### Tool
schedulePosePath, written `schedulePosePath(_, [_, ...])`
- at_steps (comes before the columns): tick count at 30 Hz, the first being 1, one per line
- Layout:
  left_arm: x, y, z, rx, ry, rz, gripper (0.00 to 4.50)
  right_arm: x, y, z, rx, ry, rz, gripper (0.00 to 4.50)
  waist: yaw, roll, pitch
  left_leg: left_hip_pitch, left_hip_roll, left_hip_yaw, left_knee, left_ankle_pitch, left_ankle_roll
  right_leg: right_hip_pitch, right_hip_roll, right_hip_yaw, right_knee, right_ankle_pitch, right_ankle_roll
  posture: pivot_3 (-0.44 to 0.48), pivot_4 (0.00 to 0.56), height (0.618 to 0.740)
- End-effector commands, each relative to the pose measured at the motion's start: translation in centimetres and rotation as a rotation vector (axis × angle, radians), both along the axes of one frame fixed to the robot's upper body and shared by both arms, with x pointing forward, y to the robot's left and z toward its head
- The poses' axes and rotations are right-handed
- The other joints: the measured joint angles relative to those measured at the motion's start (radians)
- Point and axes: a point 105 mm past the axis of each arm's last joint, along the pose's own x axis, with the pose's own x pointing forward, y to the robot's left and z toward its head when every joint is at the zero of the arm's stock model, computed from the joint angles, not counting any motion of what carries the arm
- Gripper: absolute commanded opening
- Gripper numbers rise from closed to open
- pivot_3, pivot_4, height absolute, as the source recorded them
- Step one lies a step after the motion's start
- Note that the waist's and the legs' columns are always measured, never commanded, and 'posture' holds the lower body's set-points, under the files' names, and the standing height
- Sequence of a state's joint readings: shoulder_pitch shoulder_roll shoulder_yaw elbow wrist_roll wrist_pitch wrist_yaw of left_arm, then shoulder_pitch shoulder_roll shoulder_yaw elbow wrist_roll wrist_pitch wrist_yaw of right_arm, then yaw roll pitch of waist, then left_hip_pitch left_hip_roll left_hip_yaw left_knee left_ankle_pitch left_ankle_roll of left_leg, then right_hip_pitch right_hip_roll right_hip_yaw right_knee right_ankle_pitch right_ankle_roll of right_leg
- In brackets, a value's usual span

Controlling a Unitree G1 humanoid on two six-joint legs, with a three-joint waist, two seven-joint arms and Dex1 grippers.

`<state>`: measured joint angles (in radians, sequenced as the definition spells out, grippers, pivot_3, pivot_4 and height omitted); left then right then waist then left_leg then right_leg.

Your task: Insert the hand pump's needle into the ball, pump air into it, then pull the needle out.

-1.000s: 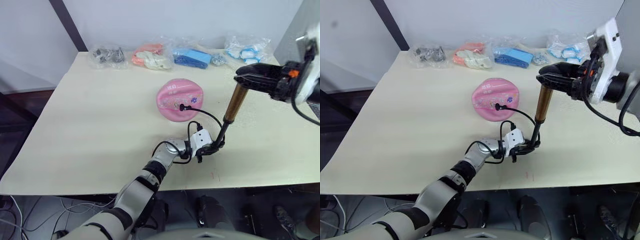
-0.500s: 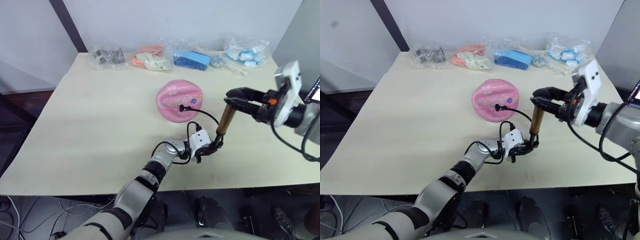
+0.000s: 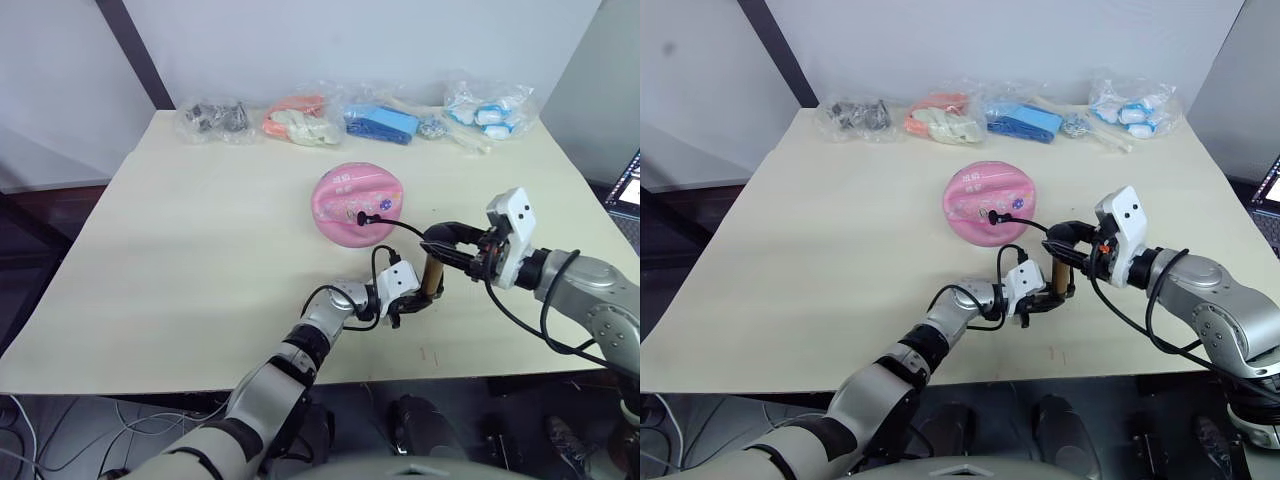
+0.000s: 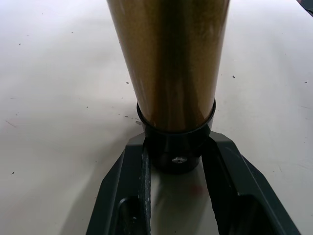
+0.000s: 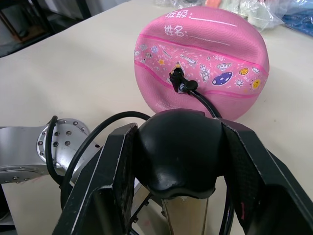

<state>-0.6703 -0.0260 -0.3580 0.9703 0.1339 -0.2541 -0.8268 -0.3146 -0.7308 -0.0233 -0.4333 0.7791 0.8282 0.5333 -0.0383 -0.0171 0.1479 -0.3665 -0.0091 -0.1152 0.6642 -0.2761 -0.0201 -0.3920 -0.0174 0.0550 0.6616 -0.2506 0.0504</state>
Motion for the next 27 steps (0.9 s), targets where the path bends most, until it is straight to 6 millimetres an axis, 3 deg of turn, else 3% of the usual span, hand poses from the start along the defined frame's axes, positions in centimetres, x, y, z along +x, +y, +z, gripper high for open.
schedulePosePath(1, [-1.3, 0.4, -2.2, 0.071, 0.055, -0.029, 1.02, 0.2, -0.7, 4.4, 0.013, -0.079, -0.006, 1.95, 0.001, 0.0, 0.001, 0.0, 0.0, -0.001, 0.0, 0.0, 0.0, 0.0, 0.0, -0.001, 0.0, 0.0, 0.0, 0.0, 0.15, 0.74])
schedulePosePath(6, [-1.2, 0.5, -2.3, 0.073, 0.056, -0.023, 1.02, -0.3, -1.0, 10.6, 0.056, -0.187, 0.008, 1.95, 0.004, 0.006, 0.006, -0.006, -0.001, 0.0, 0.001, 0.0, 0.0, -0.005, -0.001, 0.0, 0.0, 0.002, -0.003, 0.0, 0.15, 0.74])
schedulePosePath(18, [-1.2, 0.5, -2.4, 0.079, 0.06, -0.021, 1.02, -1.5, -2.7, 18.3, 0.061, -0.303, -0.021, 1.95, 0.008, 0.009, 0.009, -0.015, -0.002, -0.002, 0.002, 0.0, 0.0, -0.012, -0.003, -0.002, 0.0, 0.003, -0.004, 0.0, 0.15, 0.74])
schedulePosePath(22, [-1.2, 0.5, -2.4, 0.078, 0.059, -0.019, 1.02, -1.3, -2.8, 17.8, 0.068, -0.28, -0.024, 1.95, 0.01, 0.01, 0.01, -0.015, -0.002, -0.002, 0.002, 0.0, 0.0, -0.012, -0.003, -0.002, 0.0, 0.003, -0.004, 0.0, 0.15, 0.74])
schedulePosePath(27, [-1.1, 0.4, -2.3, 0.075, 0.058, -0.017, 1.02, -0.3, -2.4, 10.3, 0.053, -0.092, -0.04, 1.95, 0.022, 0.007, 0.008, -0.015, -0.001, -0.002, 0.002, 0.0, 0.0, -0.012, -0.002, -0.002, 0.0, 0.003, -0.004, 0.0, 0.15, 0.74])
